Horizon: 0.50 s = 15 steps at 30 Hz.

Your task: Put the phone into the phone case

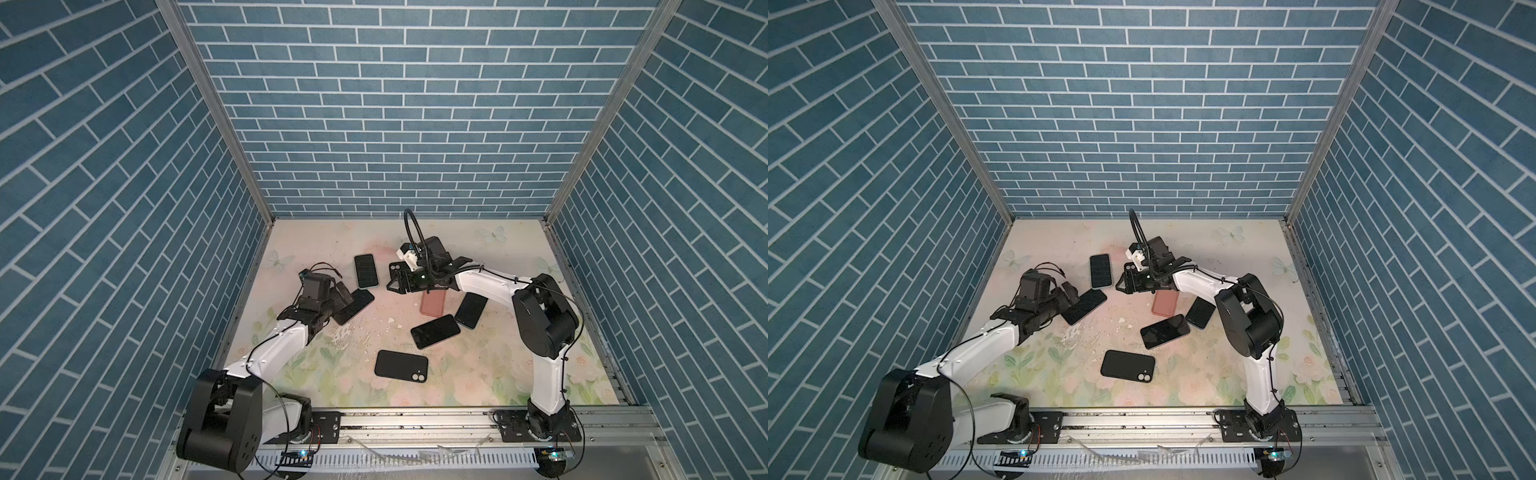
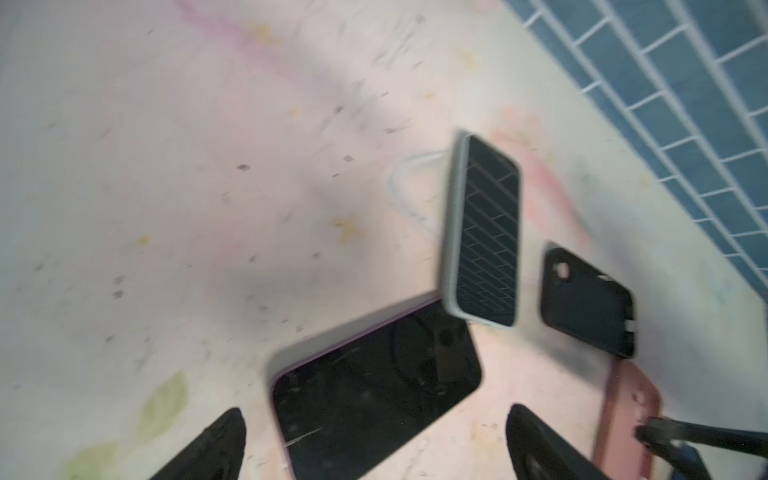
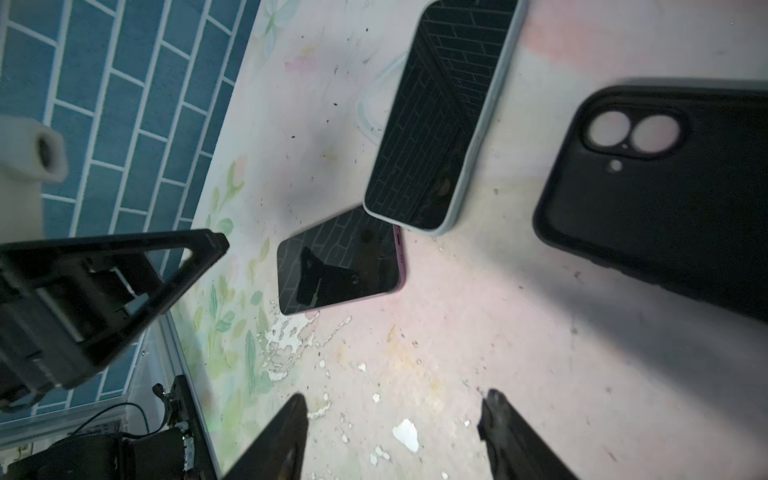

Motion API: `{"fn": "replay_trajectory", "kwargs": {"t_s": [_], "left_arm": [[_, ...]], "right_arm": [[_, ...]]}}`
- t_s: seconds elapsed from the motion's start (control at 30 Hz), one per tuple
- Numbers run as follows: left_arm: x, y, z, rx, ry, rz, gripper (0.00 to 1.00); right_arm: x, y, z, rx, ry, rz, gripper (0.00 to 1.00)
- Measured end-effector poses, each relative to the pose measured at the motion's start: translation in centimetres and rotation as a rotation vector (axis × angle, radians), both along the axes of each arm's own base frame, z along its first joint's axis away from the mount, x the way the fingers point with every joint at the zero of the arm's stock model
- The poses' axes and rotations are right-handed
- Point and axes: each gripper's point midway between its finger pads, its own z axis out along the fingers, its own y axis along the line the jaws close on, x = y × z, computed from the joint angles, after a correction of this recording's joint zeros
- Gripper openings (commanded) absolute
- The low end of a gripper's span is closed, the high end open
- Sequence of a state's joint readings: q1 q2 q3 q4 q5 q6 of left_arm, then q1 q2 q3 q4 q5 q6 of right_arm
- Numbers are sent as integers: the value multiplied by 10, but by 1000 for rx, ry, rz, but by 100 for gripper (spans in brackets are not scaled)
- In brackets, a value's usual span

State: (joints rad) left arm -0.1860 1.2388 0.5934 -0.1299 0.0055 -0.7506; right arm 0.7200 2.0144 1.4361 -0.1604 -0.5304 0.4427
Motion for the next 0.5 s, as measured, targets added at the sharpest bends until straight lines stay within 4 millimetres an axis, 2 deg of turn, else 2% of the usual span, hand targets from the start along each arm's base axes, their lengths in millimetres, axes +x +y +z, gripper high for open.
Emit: {"fn": "replay_trajectory", "kwargs": {"t_s": [0.1,0.23,0.37,0.5], "left_arm": [[-12,10,-24,-10,95,11,99],[-20,11,-43,-56,147,12,100],[-14,8,-41,-91,116,8,100],[-6,3,-39,-124,79,5,100]], "right_arm": [[2,16,-12,6,4,16,72],[2,32,-34,4,34,24,72],[2,47,-56,0,65,34,70],[4,65,-55,28,57,53,69]]}}
